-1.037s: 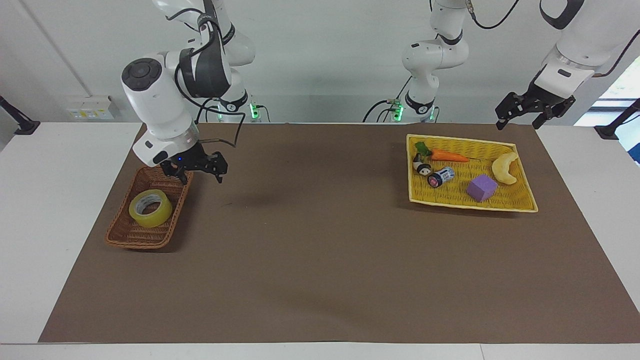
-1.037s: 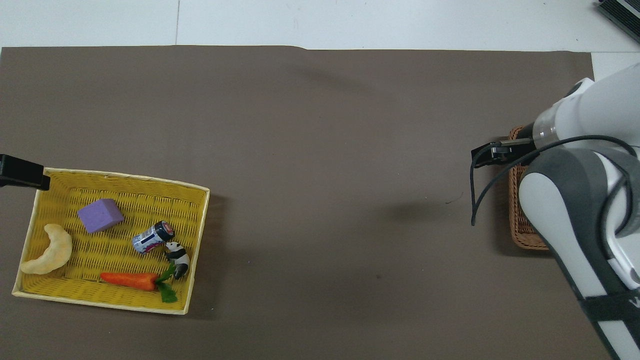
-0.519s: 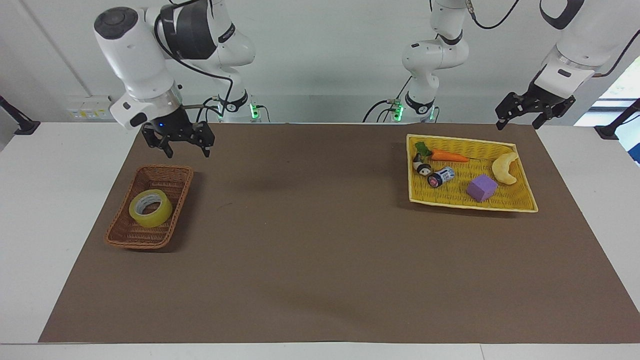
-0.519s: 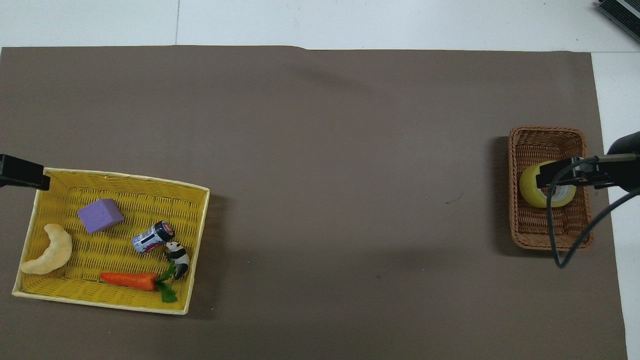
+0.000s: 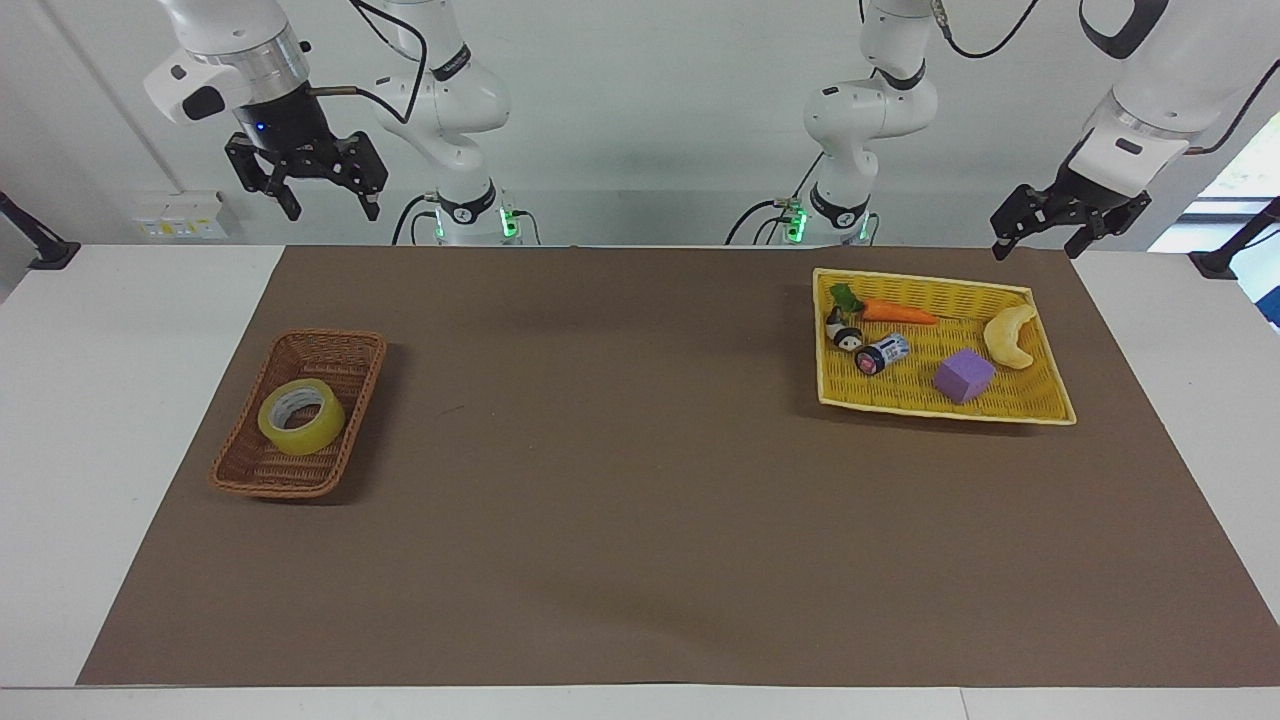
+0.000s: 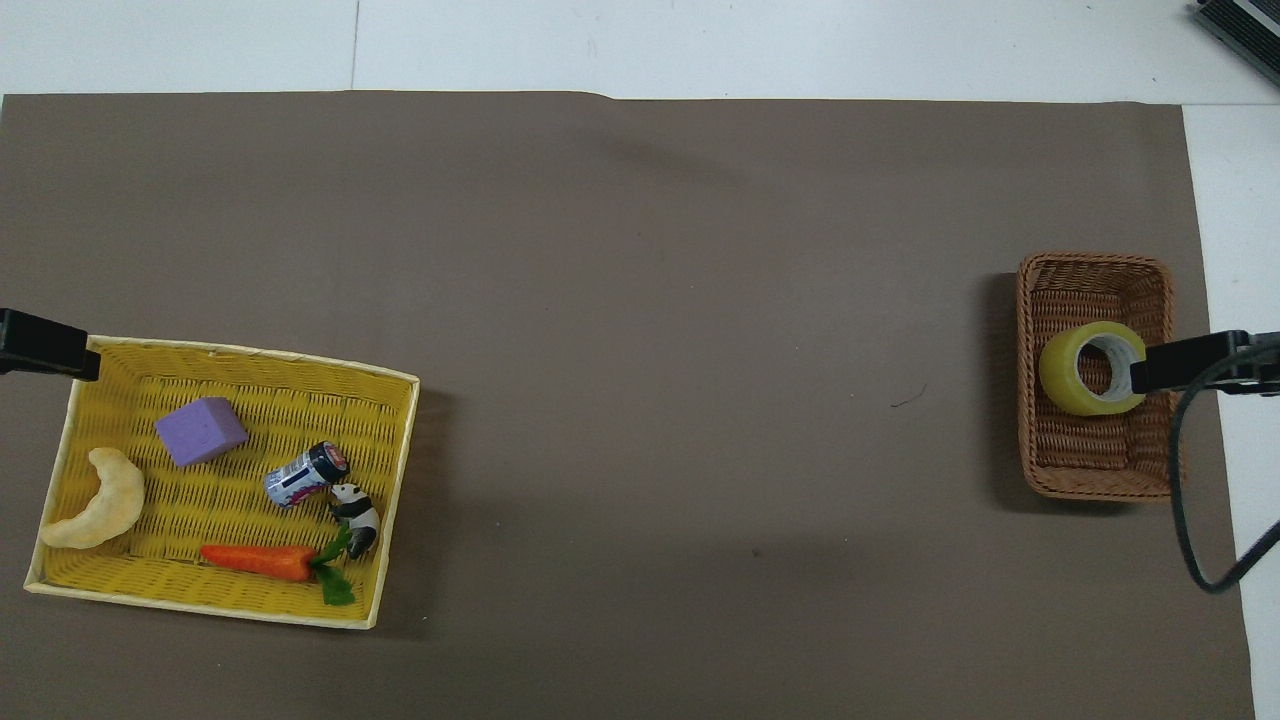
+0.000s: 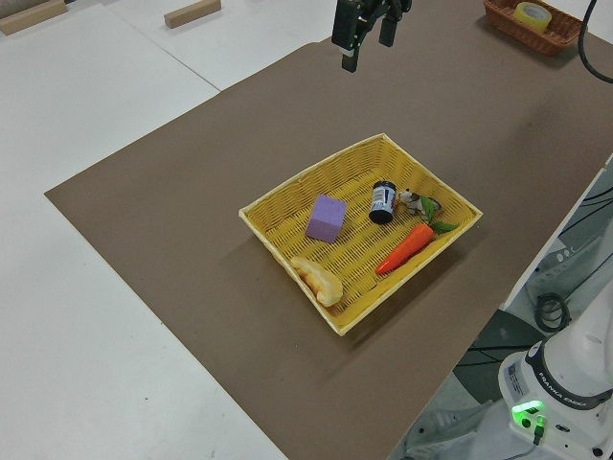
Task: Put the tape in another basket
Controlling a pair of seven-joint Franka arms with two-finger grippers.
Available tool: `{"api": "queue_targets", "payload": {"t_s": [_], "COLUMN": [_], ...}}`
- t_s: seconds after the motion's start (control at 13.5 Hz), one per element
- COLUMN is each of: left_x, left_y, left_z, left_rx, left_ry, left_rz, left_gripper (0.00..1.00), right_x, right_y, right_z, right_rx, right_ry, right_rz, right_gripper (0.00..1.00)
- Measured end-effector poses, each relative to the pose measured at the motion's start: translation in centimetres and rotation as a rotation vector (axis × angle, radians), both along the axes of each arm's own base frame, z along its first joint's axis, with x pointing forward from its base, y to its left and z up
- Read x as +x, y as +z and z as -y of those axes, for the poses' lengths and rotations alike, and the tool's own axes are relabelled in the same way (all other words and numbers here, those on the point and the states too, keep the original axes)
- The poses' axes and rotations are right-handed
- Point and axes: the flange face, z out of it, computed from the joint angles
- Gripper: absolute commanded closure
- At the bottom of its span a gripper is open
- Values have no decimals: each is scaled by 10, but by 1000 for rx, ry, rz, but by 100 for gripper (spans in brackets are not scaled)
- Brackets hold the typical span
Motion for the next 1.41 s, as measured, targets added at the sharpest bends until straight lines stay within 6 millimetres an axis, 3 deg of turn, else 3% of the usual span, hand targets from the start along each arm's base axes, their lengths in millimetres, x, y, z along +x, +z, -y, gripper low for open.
{"api": "queue_targets", "payload": {"t_s": [1.41], "left_x": [0], "left_y": [0], "left_z": [0], "left_rx": [0], "left_ry": [0], "left_rz": [0], "left_gripper": [0], "right_x": [-6], "right_y": [-10], "right_z": [15], "right_rx": [-31], "right_ry": [86], "right_rz": [-54], "right_gripper": [0]}}
